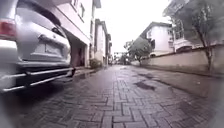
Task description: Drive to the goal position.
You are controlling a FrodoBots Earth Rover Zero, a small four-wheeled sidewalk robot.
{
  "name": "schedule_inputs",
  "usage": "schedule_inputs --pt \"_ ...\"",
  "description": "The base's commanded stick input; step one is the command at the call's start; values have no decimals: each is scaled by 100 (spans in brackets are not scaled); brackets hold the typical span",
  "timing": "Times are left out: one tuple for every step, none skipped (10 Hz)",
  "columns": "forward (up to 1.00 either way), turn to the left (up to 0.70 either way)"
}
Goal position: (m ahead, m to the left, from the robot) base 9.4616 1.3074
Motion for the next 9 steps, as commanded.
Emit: schedule_inputs --pt "70 0" --pt "70 0" --pt "70 0" --pt "70 0" --pt "70 0" --pt "70 0" --pt "70 0" --pt "70 0" --pt "70 0"
